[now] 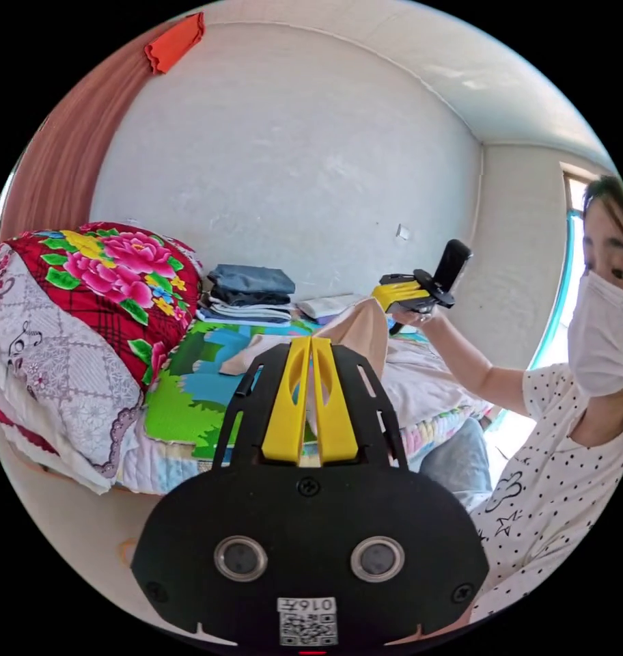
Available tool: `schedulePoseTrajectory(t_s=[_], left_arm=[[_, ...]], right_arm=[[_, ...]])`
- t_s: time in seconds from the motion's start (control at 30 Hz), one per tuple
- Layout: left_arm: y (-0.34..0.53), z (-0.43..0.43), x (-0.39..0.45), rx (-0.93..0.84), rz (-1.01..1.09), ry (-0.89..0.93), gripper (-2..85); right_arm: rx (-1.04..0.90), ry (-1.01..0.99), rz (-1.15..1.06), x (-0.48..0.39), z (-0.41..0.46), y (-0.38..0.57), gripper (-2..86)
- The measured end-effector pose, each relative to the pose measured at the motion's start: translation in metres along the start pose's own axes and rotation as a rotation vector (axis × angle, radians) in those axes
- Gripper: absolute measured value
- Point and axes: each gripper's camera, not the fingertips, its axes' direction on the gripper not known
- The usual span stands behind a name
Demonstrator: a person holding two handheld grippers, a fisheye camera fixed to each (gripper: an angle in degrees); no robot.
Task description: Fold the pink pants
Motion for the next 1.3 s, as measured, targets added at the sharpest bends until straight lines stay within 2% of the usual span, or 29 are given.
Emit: schedulePoseTrajectory(t_s=[0.1, 0.17, 0.2, 0.27, 0.33, 0.47, 0.53, 0.67, 0.77, 0.9, 1.0, 1.07, 1.13, 1.3], left_arm=[[-0.007, 0.001, 0.008, -0.05, 0.029, -0.118, -1.0], [-0.011, 0.004, 0.024, -0.118, 0.093, -0.41, -1.0], [-0.011, 0.004, 0.028, -0.115, 0.111, -0.427, -1.0], [-0.014, 0.001, 0.033, -0.086, 0.134, -0.234, -1.0], [-0.018, 0.0, 0.03, -0.06, 0.111, -0.135, -1.0], [-0.027, 0.001, 0.02, -0.041, 0.066, -0.131, -1.0], [-0.031, 0.003, 0.018, -0.041, 0.062, -0.117, -1.0], [-0.039, 0.005, 0.017, -0.056, 0.071, -0.142, -1.0], [-0.04, 0.006, 0.016, -0.056, 0.071, -0.122, -1.0], [-0.038, 0.007, 0.016, -0.051, 0.066, -0.101, -1.0], [-0.037, 0.004, 0.015, -0.044, 0.059, -0.097, -1.0], [-0.035, 0.003, 0.013, -0.038, 0.051, -0.096, -1.0], [-0.033, 0.002, 0.011, -0.035, 0.046, -0.091, -1.0], [-0.029, 0.0, 0.005, -0.025, 0.026, -0.116, -1.0]], right_arm=[[0.02, 0.055, 0.023, -0.001, -0.005, -0.001, -0.3], [0.041, 0.192, 0.068, -0.004, -0.01, -0.005, -0.4], [0.05, 0.242, 0.081, -0.005, -0.016, -0.008, -0.4], [0.077, 0.172, 0.065, -0.007, -0.025, -0.01, -0.3], [0.06, 0.092, 0.021, -0.018, -0.021, -0.013, 0.0], [-0.055, 0.104, -0.032, -0.053, 0.017, -0.01, 1.8], [-0.101, 0.088, -0.053, -0.085, 0.042, -0.002, 7.1], [-0.079, 0.165, -0.071, -0.144, 0.073, 0.01, 9.0], [-0.098, 0.242, -0.112, -0.191, 0.104, 0.014, 9.5], [-0.107, 0.534, -0.113, -0.231, 0.141, 0.007, 10.2], [-0.116, 0.56, -0.093, -0.239, 0.153, 0.001, 10.4], [-0.127, 0.574, -0.093, -0.242, 0.157, 0.0, 9.4], [-0.127, 0.64, -0.056, -0.242, 0.158, -0.001, 4.5], [-0.119, 0.588, -0.044, -0.244, 0.144, 0.006, 0.5]])
